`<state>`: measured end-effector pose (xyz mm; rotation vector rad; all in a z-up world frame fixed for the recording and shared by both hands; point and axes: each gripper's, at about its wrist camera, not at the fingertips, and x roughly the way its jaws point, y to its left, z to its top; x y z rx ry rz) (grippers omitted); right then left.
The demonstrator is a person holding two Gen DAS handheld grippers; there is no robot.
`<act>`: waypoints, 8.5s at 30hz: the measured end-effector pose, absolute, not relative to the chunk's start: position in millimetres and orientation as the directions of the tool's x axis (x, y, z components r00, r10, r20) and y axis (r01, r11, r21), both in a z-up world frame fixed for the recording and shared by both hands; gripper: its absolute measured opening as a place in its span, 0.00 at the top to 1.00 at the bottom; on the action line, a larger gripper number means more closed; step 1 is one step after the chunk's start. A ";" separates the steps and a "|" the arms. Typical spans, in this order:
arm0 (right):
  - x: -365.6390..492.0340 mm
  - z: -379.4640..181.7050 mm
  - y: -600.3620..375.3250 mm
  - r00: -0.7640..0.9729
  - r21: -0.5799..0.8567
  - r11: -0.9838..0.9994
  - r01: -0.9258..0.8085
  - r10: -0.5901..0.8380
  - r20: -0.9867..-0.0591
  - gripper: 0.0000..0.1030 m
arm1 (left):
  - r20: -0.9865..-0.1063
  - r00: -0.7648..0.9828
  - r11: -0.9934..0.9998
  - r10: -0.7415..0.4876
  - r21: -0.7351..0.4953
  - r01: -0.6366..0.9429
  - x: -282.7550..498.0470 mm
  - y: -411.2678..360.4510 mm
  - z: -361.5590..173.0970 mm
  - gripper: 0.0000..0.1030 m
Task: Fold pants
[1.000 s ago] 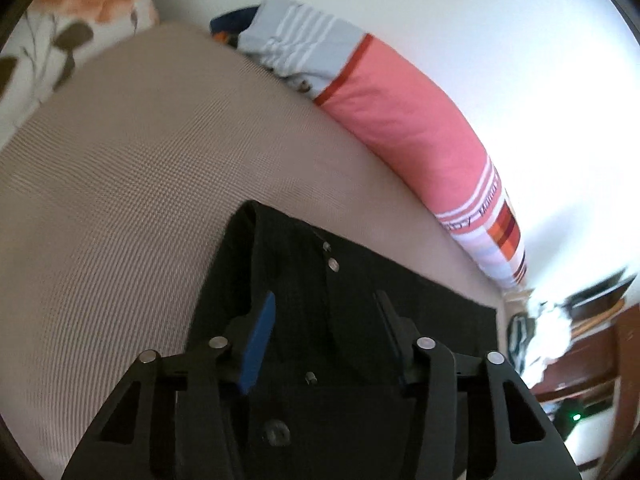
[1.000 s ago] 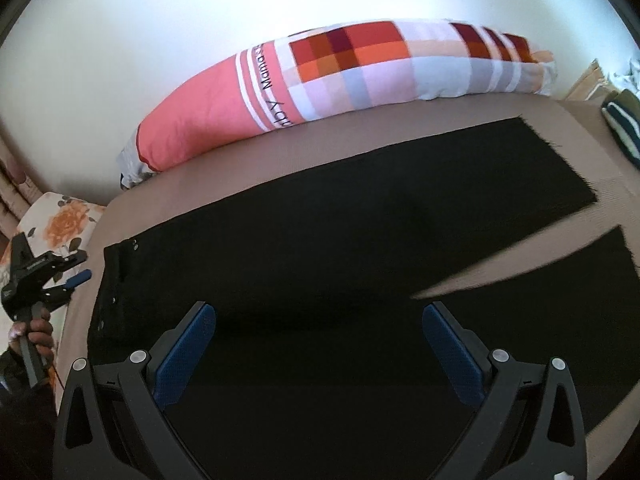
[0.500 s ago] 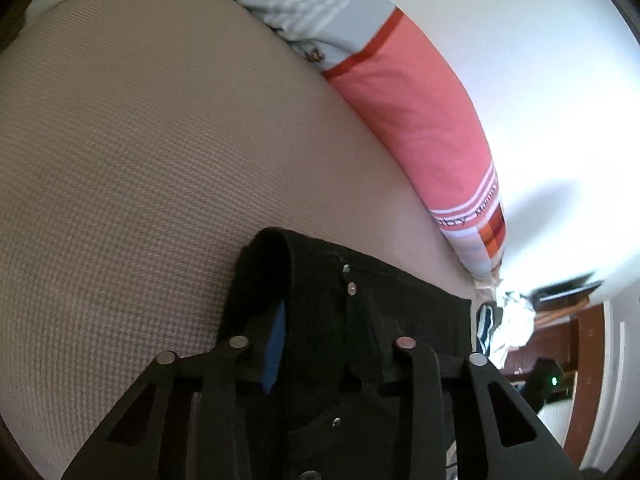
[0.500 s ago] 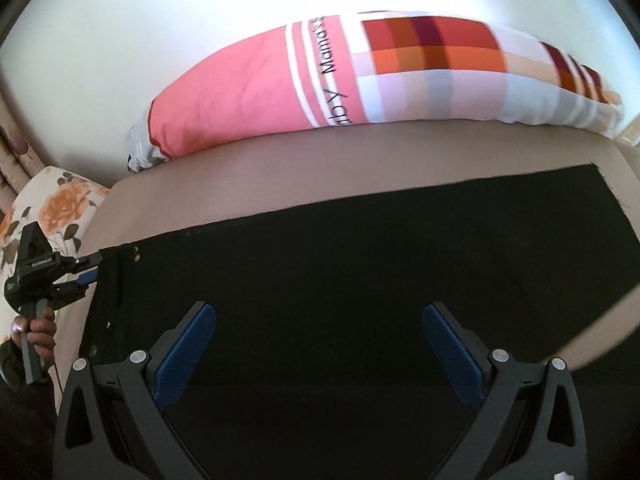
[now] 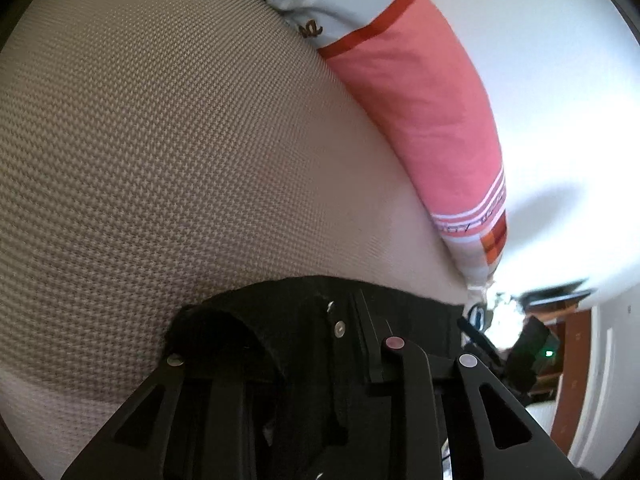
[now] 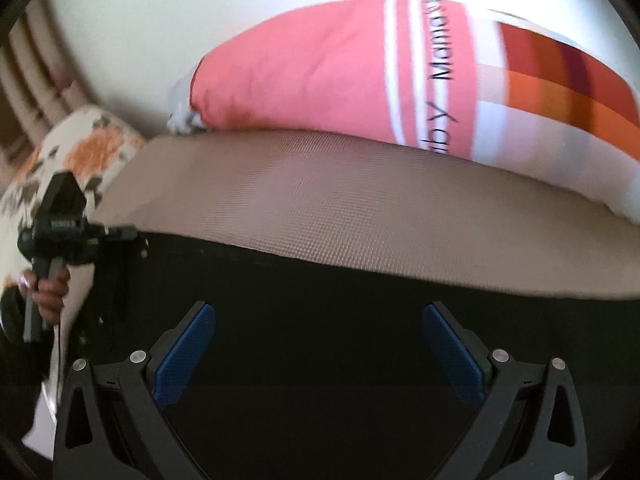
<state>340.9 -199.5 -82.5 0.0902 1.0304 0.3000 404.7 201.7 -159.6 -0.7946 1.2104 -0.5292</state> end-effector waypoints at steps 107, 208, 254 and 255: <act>17.5 -50.3 -187.7 0.352 0.086 0.898 -0.432 0.256 -0.900 0.93 | -0.828 0.307 0.879 -0.469 -0.471 0.071 110.7 204.9 -46.6 0.84; -112.1 -108.6 -529.8 0.517 0.331 0.683 0.651 -0.080 -0.852 0.97 | -0.882 0.222 0.590 -0.416 -0.076 0.804 57.7 -171.3 -114.4 0.90; 31.6 -112.9 -584.8 0.515 0.518 0.811 0.272 0.332 -0.791 0.86 | -0.867 0.326 0.905 -0.377 -0.270 0.328 169.0 -97.1 -110.8 0.36; 31.1 -113.7 -584.0 0.514 0.520 0.813 0.262 0.339 -0.788 0.86 | -0.869 0.325 0.907 -0.373 -0.268 0.325 169.5 -97.8 -112.1 0.36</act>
